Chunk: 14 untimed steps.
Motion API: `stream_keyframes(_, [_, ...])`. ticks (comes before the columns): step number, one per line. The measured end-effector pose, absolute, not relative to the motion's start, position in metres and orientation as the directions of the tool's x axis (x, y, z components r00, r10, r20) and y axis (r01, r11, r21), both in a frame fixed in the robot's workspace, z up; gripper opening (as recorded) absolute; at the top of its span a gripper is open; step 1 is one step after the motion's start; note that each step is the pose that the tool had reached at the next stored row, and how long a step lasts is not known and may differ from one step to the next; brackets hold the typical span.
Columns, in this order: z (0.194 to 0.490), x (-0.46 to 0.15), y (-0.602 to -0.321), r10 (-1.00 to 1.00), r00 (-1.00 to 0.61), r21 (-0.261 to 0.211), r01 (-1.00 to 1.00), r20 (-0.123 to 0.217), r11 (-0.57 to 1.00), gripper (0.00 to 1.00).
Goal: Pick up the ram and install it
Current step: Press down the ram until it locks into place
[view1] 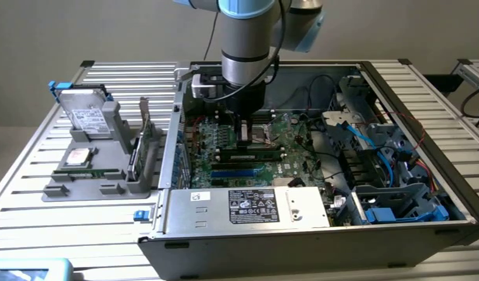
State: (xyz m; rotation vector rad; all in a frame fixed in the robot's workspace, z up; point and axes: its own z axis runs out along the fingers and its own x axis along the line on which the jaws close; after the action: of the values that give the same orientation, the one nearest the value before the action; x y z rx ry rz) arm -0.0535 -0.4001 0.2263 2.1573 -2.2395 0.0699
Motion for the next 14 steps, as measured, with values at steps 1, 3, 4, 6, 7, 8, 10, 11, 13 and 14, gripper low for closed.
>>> stream_keyframes(1, [0.226, -0.053, -0.400, -0.998, -0.038, -0.013, -0.999, 0.053, 0.037, 0.11])
stream_keyframes(3, [0.225, -0.053, -0.400, -0.998, -0.038, -0.017, -0.999, 0.054, 0.037, 0.11])
stream_keyframes(4, [0.225, -0.053, -0.400, -0.998, -0.038, -0.017, -0.999, 0.054, 0.037, 0.11])
stream_keyframes(6, [0.226, -0.053, -0.400, -0.998, -0.038, -0.019, -0.999, 0.051, 0.037, 0.11])
stream_keyframes(7, [0.229, -0.053, -0.400, -0.998, -0.038, -0.018, -0.999, 0.051, 0.037, 0.11])
stream_keyframes(8, [0.232, -0.053, -0.400, -0.998, -0.038, -0.017, -0.999, 0.053, 0.037, 0.11])
stream_keyframes(10, [0.236, -0.052, -0.400, -0.998, -0.038, -0.017, -0.999, 0.053, 0.037, 0.11])
stream_keyframes(11, [0.238, -0.051, -0.400, -0.998, -0.038, -0.017, -0.999, 0.053, 0.037, 0.11])
stream_keyframes(13, [0.239, -0.049, -0.400, -0.998, -0.038, -0.017, -0.999, 0.053, 0.037, 0.11])
stream_keyframes(14, [0.240, -0.048, -0.400, -0.998, -0.038, -0.017, -0.999, 0.053, 0.037, 0.11])
